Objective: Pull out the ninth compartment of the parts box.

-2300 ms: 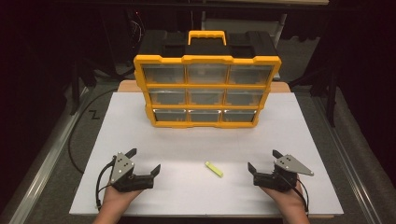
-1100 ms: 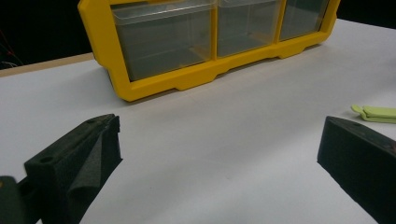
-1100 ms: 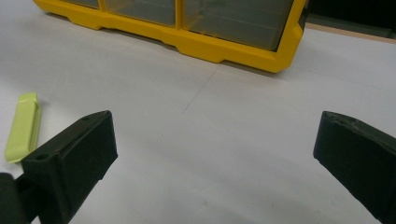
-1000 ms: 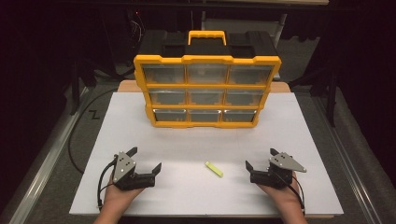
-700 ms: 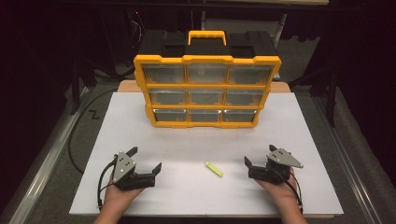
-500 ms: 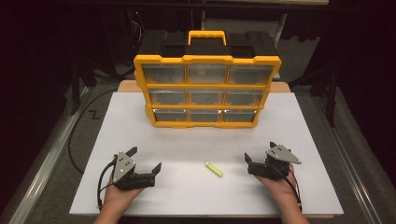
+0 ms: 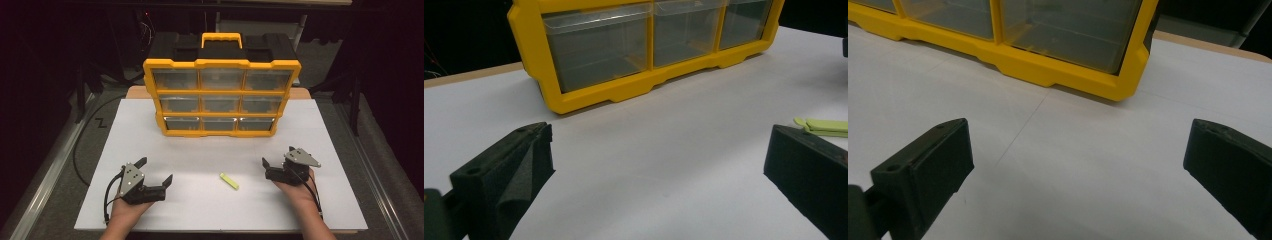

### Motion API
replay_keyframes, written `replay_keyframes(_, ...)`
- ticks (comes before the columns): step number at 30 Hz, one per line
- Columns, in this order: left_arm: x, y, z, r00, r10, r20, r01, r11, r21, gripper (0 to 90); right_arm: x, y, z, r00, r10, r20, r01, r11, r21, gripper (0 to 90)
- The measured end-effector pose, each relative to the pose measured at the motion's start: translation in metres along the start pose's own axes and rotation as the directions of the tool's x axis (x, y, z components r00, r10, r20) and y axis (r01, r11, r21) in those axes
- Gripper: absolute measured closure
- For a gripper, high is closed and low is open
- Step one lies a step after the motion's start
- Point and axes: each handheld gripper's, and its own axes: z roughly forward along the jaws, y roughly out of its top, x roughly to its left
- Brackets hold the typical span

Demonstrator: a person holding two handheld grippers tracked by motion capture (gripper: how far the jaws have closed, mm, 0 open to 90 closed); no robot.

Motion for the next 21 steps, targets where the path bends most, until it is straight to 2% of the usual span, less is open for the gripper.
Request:
replay_keyframes(9,0.001,0.001,-0.001,0.9997,-0.024,0.005,0.024,0.9997,-0.009,0.3,0.0,0.005,0.014,1.0,-0.003,0.006,0.003,1.0,0.009,0.9)
replay_keyframes(10,0.0,0.001,-0.001,0.9998,-0.021,0.005,0.021,0.9997,-0.013,0.3,0.0,0.007,0.017,0.9997,-0.018,0.016,0.018,1.0,0.014,0.8)
replay_keyframes(14,0.0,0.001,-0.001,0.9999,-0.013,0.008,0.013,0.9998,-0.015,0.5,-0.001,0.011,0.023,0.9997,-0.023,0.01,0.023,1.0,0.008,0.8)
replay_keyframes(17,0.0,0.001,0.0,0.9996,-0.014,0.025,0.014,0.9999,-0.01,0.6,-0.002,0.013,0.028,0.9999,-0.016,0.004,0.016,1.0,0.004,0.8)
replay_keyframes(21,-0.003,0.001,0.0,0.9994,0.003,0.033,-0.003,1.0,0.003,0.6,-0.006,0.014,0.03,1.0,-0.004,0.006,0.004,1.0,0.014,0.8)
